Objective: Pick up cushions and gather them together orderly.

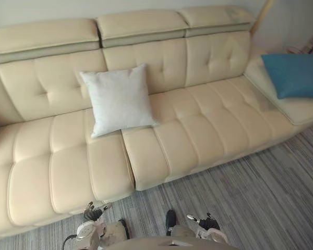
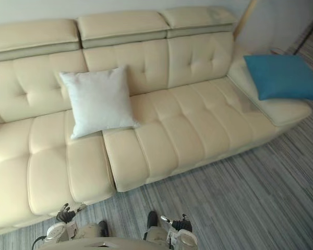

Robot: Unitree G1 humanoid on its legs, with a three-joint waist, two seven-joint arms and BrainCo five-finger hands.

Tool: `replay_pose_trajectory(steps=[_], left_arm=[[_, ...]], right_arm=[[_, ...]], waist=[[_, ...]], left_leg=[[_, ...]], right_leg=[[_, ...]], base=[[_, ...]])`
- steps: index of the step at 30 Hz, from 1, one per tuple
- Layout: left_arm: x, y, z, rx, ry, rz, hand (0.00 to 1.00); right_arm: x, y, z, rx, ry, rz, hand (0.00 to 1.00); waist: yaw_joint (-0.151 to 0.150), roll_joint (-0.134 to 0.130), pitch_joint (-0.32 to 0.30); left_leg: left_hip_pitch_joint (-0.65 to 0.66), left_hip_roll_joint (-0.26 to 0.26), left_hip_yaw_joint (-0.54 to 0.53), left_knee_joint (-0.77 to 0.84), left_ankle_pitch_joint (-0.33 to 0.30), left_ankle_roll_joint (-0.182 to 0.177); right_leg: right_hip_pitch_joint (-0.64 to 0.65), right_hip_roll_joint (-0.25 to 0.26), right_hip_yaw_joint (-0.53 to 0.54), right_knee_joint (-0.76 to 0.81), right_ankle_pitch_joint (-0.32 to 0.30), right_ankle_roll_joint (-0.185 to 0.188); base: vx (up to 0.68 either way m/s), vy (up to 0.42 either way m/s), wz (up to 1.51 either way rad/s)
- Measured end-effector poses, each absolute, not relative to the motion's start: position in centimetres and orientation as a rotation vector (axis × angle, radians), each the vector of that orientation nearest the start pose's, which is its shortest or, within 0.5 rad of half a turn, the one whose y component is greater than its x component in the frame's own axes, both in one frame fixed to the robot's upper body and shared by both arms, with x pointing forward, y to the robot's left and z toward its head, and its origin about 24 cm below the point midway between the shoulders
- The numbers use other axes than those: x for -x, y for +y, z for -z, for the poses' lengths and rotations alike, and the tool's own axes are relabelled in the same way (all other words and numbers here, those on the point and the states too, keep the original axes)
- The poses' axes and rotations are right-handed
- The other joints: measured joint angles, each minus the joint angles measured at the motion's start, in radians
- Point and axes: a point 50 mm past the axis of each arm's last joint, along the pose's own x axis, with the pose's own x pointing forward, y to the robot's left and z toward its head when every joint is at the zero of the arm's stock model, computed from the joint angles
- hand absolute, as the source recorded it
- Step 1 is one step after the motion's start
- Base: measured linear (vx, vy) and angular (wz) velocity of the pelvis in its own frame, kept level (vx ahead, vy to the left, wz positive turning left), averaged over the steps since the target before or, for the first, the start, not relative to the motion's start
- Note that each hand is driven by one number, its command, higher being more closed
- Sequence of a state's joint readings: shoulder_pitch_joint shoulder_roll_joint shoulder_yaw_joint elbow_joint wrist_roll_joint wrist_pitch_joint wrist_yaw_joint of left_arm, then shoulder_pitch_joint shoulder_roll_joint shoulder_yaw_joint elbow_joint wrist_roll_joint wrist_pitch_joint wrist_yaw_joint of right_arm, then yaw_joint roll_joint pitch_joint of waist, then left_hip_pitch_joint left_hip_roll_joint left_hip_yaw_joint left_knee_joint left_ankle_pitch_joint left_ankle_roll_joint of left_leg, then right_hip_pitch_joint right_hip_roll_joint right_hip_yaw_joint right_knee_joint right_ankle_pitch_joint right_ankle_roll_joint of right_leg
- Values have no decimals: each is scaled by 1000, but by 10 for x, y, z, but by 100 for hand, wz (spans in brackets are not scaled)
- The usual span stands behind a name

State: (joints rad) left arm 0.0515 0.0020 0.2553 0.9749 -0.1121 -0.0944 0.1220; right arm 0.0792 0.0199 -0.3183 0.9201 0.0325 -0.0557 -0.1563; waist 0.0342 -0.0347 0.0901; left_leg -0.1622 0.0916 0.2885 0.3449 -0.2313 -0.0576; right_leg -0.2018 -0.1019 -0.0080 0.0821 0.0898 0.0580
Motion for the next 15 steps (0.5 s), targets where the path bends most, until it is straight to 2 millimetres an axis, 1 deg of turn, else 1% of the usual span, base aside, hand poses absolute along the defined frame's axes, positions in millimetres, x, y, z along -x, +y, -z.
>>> replay_pose_trajectory(steps=[1, 2, 3, 4, 5, 6, 7, 8, 9, 10, 11, 12, 13, 14, 15], left_arm=[[-122, 194, 149, 153, 928, -428, 0], [-122, 194, 150, 155, 933, -426, 0], [-122, 193, 150, 156, 936, -425, 0], [-123, 193, 150, 148, 941, -419, 0], [-126, 191, 149, 142, 935, -408, 0], [-128, 190, 149, 134, 932, -397, 0], [-125, 190, 150, 129, 943, -392, 0], [-126, 190, 150, 128, 940, -390, 0], [-128, 190, 149, 130, 936, -388, 0], [-130, 188, 149, 134, 931, -383, 0], [-130, 189, 149, 131, 930, -383, 0], [-127, 189, 149, 129, 937, -383, 0], [-122, 182, 152, 134, 958, -366, 0], [-122, 188, 151, 116, 950, -368, 0], [-121, 185, 152, 119, 958, -361, 0]], right_arm=[[-117, -199, 148, -113, 943, 477, 0], [-122, -198, 146, -115, 930, 470, 0], [-125, -198, 146, -116, 924, 467, 0], [-135, -196, 143, -120, 905, 458, 0], [-137, -196, 142, -122, 905, 459, 0], [-138, -197, 142, -122, 907, 459, 0], [-138, -197, 142, -121, 908, 461, 0], [-138, -201, 142, -117, 905, 470, 0], [-137, -204, 142, -112, 907, 476, 0], [-136, -207, 143, -107, 919, 478, 0], [-135, -207, 144, -115, 932, 483, 0], [-133, -208, 146, -130, 940, 497, 0], [-138, -215, 143, -135, 919, 517, 0], [-133, -219, 143, -140, 921, 544, 0], [-127, -221, 145, -140, 944, 561, 0]], waist=[[-3, -2, -1], [-4, 7, 0], [-2, 16, -1], [1, 26, 5], [4, 31, 10], [6, 29, 11], [2, 35, 15], [-10, 44, 21], [-10, 49, 21], [-10, 56, 24], [-10, 53, 26], [-4, 61, 22], [-4, 106, 5], [-26, 72, 17], [-27, 83, 37]], left_leg=[[6, 6, 33, 0, -2, 4], [11, 16, 79, 0, 1, 12], [10, 27, 103, -1, 2, 15], [20, 63, 190, -20, 14, 35], [45, 69, 241, -36, 18, 36], [72, 70, 282, -45, 19, 33], [107, 71, 318, -36, 19, 33], [134, 64, 314, -34, 19, 27], [153, 58, 306, -43, 19, 26], [175, 58, 292, -53, 14, 19], [193, 66, 287, -49, 8, 9], [204, 78, 291, -51, 6, 8], [192, 143, 292, -3, -37, -3], [186, 158, 296, 158, -109, -50], [163, 213, 258, 294, -139, -30]], right_leg=[[-11, 6, 13, -1, 14, 6], [-29, 20, -5, -17, 50, -3], [-37, 28, -27, -35, 77, -16], [-59, 39, -162, -49, 90, -87], [-76, 25, -326, 28, 15, -130], [-69, 8, -443, 77, -41, -140], [-51, -6, -547, 108, -86, -162], [-42, 2, -578, 126, -90, -166], [-36, 10, -579, 129, -99, -173], [-40, 33, -531, 129, -123, -154], [-52, 52, -479, 132, -149, -150], [-62, 62, -492, 151, -207, -123], [-83, 53, -521, 293, -299, -172], [-85, -24, -467, 471, -395, -139], [-79, 15, -429, 508, -421, -100]], base=[[45, 54, -114], [24, 27, -101], [30, -6, -143], [5, -41, -147], [26, -61, -161], [33, -101, -146], [59, -116, -128], [53, -172, -125], [63, -178, -120], [48, -169, -135], [35, -130, -140], [44, -151, -136], [124, -162, -101], [150, -174, -85], [107, -164, -88]])
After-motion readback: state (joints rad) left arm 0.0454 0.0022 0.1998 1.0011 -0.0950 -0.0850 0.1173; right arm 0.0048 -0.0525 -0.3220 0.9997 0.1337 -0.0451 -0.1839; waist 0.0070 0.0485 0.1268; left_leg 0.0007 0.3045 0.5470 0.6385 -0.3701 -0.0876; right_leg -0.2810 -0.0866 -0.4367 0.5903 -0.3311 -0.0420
